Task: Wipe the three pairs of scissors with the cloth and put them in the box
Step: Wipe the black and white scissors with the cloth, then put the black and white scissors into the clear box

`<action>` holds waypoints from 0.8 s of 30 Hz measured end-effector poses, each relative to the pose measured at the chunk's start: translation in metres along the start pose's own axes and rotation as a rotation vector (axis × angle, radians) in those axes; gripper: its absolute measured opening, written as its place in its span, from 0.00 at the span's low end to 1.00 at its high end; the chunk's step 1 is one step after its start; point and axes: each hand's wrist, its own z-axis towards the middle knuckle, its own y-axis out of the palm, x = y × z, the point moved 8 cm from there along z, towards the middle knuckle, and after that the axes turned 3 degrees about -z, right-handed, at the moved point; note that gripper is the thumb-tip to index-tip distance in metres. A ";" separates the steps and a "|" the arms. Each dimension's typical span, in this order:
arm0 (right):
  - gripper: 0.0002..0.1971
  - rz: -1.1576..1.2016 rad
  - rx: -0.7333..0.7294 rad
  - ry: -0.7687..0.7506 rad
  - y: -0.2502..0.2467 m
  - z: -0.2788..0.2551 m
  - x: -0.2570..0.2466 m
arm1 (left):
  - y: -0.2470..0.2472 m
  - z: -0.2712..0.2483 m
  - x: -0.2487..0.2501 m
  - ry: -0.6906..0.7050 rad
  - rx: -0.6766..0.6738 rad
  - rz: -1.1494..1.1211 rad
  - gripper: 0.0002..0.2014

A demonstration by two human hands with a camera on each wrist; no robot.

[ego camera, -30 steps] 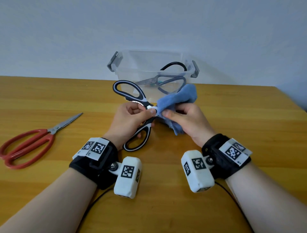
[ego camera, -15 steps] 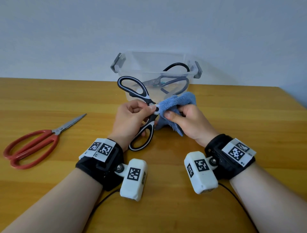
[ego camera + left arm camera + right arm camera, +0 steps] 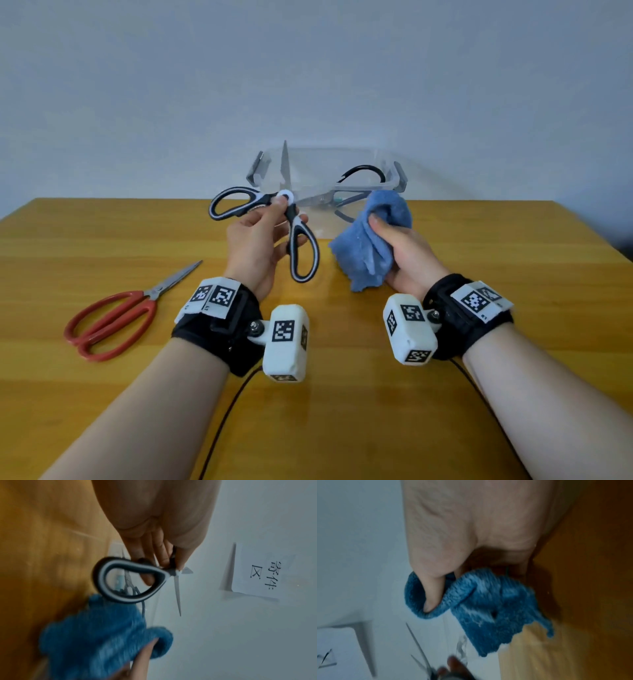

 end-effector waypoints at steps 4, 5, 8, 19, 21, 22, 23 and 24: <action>0.24 -0.149 -0.203 -0.011 0.039 -0.019 -0.009 | 0.026 -0.010 0.008 -0.048 -0.102 0.038 0.07; 0.24 -0.263 -0.214 -0.070 0.047 -0.023 -0.016 | 0.031 -0.013 0.010 -0.053 -0.122 0.054 0.07; 0.11 -0.496 -0.155 -0.213 0.059 -0.035 -0.043 | 0.044 -0.027 0.018 -0.086 -0.201 0.117 0.08; 0.17 -0.710 -0.077 -0.282 0.058 -0.079 -0.117 | 0.013 -0.052 0.124 0.249 0.160 0.561 0.28; 0.16 -0.737 -0.105 -0.306 0.066 -0.090 -0.125 | 0.025 -0.058 0.137 0.260 0.063 0.566 0.20; 0.16 -0.720 -0.094 -0.319 0.068 -0.094 -0.130 | 0.030 -0.062 0.137 0.231 0.020 0.578 0.15; 0.16 -0.694 -0.072 -0.335 0.068 -0.097 -0.136 | 0.036 -0.067 0.134 0.180 -0.026 0.584 0.13; 0.16 -0.666 -0.043 -0.348 0.067 -0.098 -0.141 | 0.042 -0.074 0.129 0.119 -0.083 0.575 0.15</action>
